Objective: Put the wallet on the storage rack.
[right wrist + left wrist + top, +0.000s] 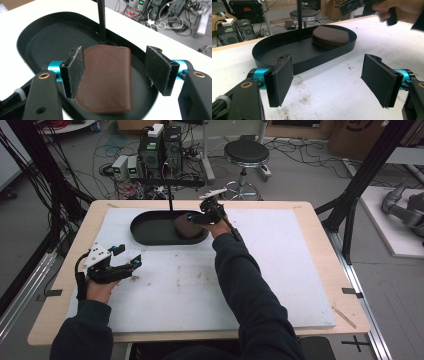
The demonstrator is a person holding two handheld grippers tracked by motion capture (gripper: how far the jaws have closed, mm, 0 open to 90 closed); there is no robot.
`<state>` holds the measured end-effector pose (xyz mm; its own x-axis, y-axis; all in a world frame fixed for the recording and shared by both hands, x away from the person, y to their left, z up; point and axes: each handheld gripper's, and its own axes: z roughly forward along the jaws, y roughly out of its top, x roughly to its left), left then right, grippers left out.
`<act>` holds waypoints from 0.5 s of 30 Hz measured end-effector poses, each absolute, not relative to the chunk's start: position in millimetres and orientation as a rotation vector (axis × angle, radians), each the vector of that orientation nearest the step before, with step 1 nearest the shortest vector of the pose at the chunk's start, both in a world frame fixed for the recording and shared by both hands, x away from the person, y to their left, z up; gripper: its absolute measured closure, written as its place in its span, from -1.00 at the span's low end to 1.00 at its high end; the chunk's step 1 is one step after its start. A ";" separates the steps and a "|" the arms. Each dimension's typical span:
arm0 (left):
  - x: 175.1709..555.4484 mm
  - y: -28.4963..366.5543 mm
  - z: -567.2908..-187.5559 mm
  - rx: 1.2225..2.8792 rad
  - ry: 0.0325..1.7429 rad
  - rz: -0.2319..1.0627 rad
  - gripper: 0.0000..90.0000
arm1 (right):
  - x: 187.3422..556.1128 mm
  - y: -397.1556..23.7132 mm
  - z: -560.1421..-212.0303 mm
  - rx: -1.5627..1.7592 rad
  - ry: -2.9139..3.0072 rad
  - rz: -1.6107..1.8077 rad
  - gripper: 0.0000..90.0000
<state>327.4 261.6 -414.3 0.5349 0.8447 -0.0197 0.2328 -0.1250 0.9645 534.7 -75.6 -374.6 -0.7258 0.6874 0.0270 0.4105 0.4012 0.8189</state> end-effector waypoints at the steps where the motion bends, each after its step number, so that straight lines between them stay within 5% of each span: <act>1: 327.3 261.5 -414.4 1.648 0.928 0.678 -0.44 | 532.8 -80.0 -371.8 0.947 2.355 1.252 -0.30; 8: 327.8 262.2 -415.0 1.623 0.930 0.637 -0.45 | 504.3 -134.1 -349.5 0.842 2.371 1.295 -0.52; 15: 329.1 260.9 -414.2 1.604 0.939 0.625 -0.47 | 458.6 -204.0 -338.3 0.841 2.309 1.270 -0.53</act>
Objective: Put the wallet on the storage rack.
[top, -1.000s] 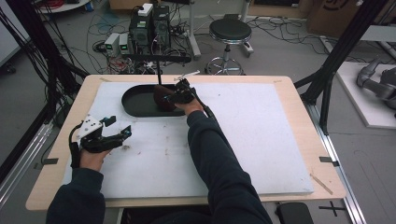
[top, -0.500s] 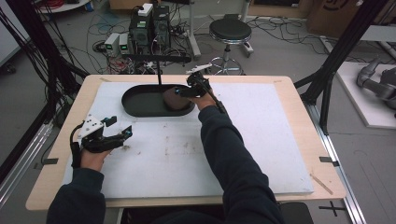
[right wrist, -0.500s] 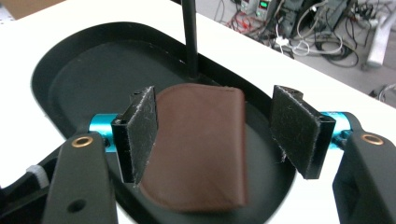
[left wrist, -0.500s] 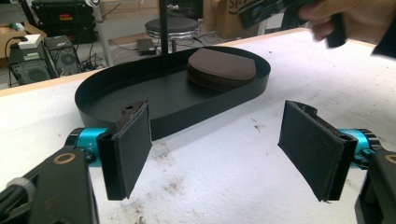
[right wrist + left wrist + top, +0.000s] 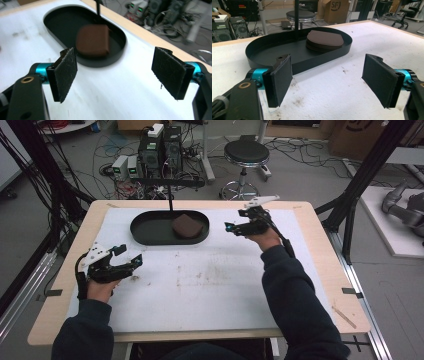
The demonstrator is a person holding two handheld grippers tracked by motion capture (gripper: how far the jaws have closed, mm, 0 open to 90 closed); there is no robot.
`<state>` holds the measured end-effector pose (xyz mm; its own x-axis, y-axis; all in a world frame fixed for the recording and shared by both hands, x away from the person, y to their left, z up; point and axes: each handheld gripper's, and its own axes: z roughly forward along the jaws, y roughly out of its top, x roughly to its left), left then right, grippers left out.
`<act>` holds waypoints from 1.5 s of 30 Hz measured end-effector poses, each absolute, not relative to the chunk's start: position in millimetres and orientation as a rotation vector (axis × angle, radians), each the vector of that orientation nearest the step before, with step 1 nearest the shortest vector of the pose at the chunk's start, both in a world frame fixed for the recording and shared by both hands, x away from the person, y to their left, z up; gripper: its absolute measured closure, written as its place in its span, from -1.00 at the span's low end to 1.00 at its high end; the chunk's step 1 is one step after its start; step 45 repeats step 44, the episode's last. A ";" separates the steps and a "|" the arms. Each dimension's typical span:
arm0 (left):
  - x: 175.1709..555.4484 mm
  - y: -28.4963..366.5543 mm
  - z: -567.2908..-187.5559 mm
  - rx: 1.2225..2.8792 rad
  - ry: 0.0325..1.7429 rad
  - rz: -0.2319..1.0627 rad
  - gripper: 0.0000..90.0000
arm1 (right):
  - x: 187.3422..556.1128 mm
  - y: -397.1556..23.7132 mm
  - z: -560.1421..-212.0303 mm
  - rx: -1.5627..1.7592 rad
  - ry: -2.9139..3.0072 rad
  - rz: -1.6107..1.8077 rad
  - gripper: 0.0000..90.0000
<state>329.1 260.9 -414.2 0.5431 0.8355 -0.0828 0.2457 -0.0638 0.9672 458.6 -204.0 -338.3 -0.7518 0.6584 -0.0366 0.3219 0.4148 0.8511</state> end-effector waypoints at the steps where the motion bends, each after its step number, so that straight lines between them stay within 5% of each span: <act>1: 329.2 260.5 -413.8 1.600 0.943 0.626 -0.49 | 451.0 -213.6 -337.9 0.831 2.290 1.282 -0.53; 18: 328.6 257.9 -409.6 1.593 0.933 0.643 -0.53 | 357.3 -302.1 -362.8 0.915 2.131 1.250 -0.53; 25: 326.8 255.4 -408.7 1.590 0.926 0.646 -0.53 | 348.6 -312.8 -391.3 0.999 2.167 1.228 -0.53; 45: 328.8 255.2 -411.2 1.602 0.938 0.647 -0.53 | 352.2 -315.7 -398.5 1.002 2.154 1.146 -0.53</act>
